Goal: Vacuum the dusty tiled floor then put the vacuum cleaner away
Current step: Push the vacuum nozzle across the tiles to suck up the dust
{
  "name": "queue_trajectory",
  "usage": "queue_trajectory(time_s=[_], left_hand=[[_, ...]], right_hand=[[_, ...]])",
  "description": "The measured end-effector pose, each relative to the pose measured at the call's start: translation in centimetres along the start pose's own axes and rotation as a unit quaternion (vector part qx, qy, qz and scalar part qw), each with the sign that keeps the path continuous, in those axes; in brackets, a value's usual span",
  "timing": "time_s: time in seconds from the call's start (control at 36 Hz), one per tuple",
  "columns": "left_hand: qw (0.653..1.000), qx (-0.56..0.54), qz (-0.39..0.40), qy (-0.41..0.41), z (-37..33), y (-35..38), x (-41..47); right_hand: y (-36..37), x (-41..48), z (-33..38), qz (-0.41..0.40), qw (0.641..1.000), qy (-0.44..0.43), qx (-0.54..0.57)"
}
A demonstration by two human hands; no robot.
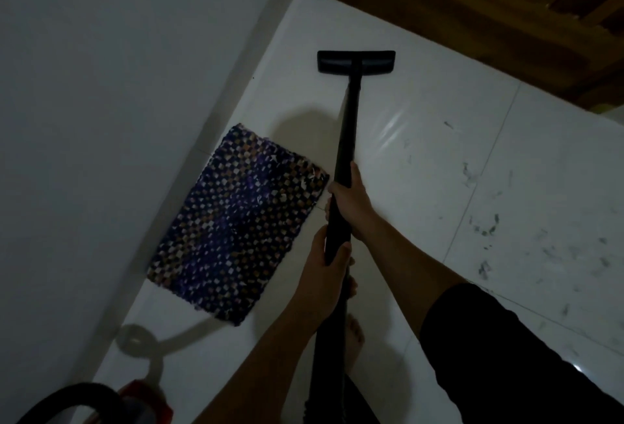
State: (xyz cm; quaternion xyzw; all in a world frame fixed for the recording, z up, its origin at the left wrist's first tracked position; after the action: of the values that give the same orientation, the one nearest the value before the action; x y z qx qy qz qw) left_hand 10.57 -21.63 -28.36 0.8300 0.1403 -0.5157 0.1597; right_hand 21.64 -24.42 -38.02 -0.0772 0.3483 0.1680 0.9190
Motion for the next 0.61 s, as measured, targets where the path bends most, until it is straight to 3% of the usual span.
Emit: queue_trajectory(time_s=[0.33,0.61], left_hand=[[0.995,0.077,0.060,-0.004,-0.9,5.0,1.5],[0.989,0.126,0.079,-0.004,-2.4,9.0,3.4]], right_hand=[[-7.7,-0.3,0.7,-0.111,0.993,-0.010,0.047],[-12.4,0.6,1.9,-0.141,0.987,-0.034,0.069]])
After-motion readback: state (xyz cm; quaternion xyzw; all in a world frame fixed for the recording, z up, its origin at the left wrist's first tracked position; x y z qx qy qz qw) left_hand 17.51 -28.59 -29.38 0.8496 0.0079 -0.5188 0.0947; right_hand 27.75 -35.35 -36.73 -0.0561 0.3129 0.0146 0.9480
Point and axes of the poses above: each hand's wrist, its own x-axis towards the middle knuckle, its own y-axis out of the palm, z = x × y, the point moved 3 cm from there along x, towards the middle knuckle, and after that the axes turned 12 degrees about -y, right-handed, at the moved point
